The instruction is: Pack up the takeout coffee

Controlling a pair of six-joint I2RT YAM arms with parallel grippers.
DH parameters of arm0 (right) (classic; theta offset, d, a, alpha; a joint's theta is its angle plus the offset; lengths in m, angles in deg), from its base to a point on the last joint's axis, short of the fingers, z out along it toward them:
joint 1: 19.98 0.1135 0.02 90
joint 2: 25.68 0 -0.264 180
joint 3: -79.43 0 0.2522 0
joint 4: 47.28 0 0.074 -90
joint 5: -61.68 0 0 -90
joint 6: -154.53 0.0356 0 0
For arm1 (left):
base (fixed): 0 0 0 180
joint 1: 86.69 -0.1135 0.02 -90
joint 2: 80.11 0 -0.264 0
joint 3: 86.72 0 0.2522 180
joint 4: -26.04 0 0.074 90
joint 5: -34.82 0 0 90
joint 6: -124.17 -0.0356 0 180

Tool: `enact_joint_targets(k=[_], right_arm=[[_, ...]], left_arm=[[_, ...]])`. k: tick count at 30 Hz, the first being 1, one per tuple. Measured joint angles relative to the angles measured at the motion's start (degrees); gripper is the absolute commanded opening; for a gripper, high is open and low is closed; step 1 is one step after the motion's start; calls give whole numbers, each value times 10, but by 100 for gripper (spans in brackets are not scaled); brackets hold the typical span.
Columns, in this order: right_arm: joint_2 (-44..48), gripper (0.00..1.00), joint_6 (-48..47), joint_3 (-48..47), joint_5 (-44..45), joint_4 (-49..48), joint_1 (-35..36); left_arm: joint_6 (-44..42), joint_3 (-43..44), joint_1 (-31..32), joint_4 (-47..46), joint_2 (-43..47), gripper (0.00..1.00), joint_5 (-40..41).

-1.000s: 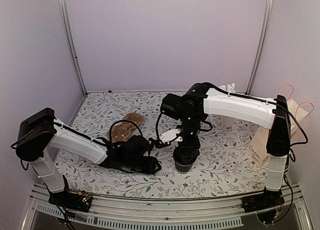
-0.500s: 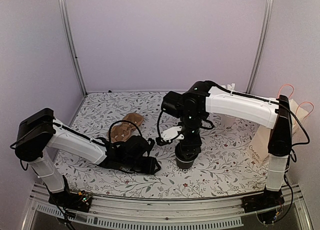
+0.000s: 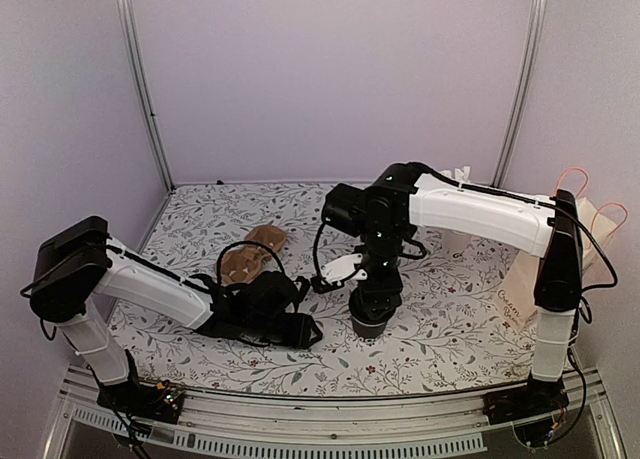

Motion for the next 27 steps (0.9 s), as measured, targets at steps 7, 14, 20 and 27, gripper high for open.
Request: enact_joint_targets(k=[7,14,20,27], right_arm=[[-13,75,-8,-5,-18,1,-15],[-15,82,-17,-7,-34,2,-21],[-16,88,-19,-13,-36,3,-22],[-10,93,-16,-21,-35,2,-22]], left_arm=[[2,-6,0,-13,0,40,-4],[2,-10,0,-23,0,40,-12],[2,-11,0,-25,1,41,-16],[-7,9,0,51,14,43,13]])
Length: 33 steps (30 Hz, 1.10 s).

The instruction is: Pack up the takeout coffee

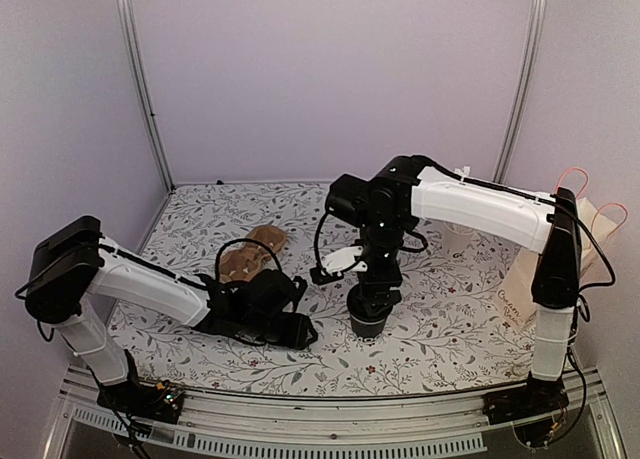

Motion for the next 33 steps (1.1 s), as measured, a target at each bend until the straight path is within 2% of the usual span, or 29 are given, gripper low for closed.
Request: enact_joint_targets(k=[11,15,18,21,25,27,30,33], right_arm=[[24,94,0,-2,-15,0,0],[37,89,1,-2,-37,0,-9],[65,85,5,-4,-85,-13,-44],[113,79,19,9,-162,-64,-128],[190,63,58,103,-266,-158,-270],[225,60,86,185,-307,-215,-313],[260,61,128,305,-343,-284,-316],[277,67,174,387,-374,-325,-307]], left_arm=[[-7,8,0,44,27,44,13],[-7,9,1,44,65,46,12],[-7,23,1,35,103,46,9],[-6,41,2,5,125,47,3],[1,62,2,-43,124,46,-17],[9,69,3,-66,111,44,-33],[22,79,2,-92,83,46,-55],[34,85,2,-112,55,49,-75]])
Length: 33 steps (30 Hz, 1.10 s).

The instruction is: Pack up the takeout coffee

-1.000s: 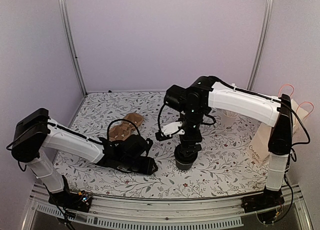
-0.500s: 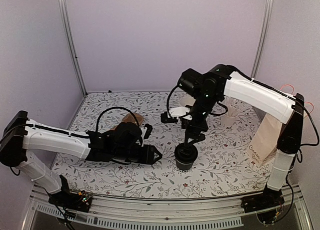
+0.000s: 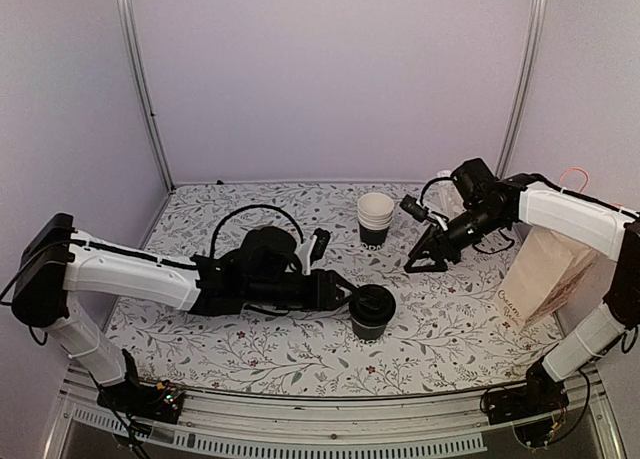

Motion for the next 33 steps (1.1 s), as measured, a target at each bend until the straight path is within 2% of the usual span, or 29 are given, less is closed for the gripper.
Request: enact_joint_targets(k=[5,12,19,27,33], right_arm=[[10,75,44,52,-41,-61,1],[10,75,63,62,-87,-89,1],[-40,75,63,62,-115,-90,14],[-71,68,62,62,-117,-90,38],[-92,57,62,62,-117,-90,38]], left_arm=[[15,7,0,-22,-27,49,-21],[27,8,-6,-47,-45,49,-38],[33,8,-10,-59,-68,48,-55],[37,8,-14,-63,-71,45,-63],[57,5,-26,-100,-95,41,-83]])
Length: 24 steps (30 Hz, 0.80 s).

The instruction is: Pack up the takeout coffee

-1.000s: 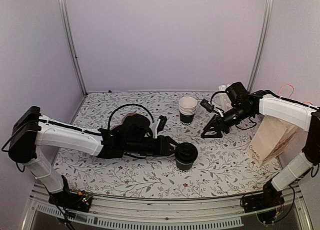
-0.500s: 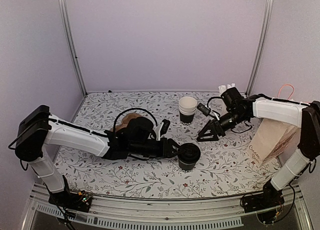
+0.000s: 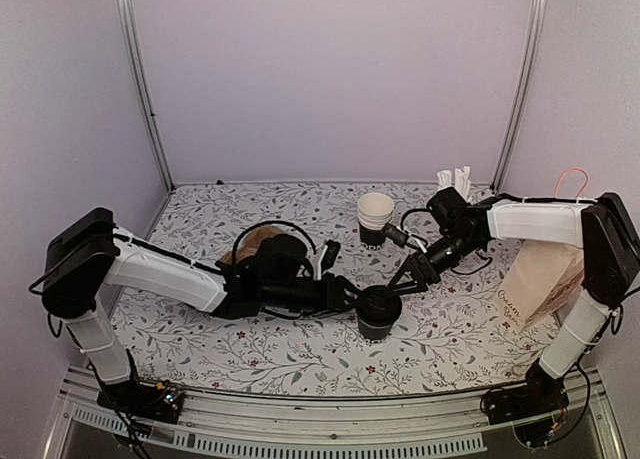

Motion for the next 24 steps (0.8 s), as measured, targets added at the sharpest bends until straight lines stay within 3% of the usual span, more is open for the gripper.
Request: enact_joint_targets(k=[9,16,24], right_arm=[[-30,38,2,2,-39,-8,-4],[-59,35,2,13,-100,-28,-19],[-94,39,14,9,-155,-37,-30]], left_arm=[[55,-17,-20,-90,-43,29,-47],[92,-42,-31,-184,-75,26,-82],[96,-41,-34,-180,-75,26,-86]])
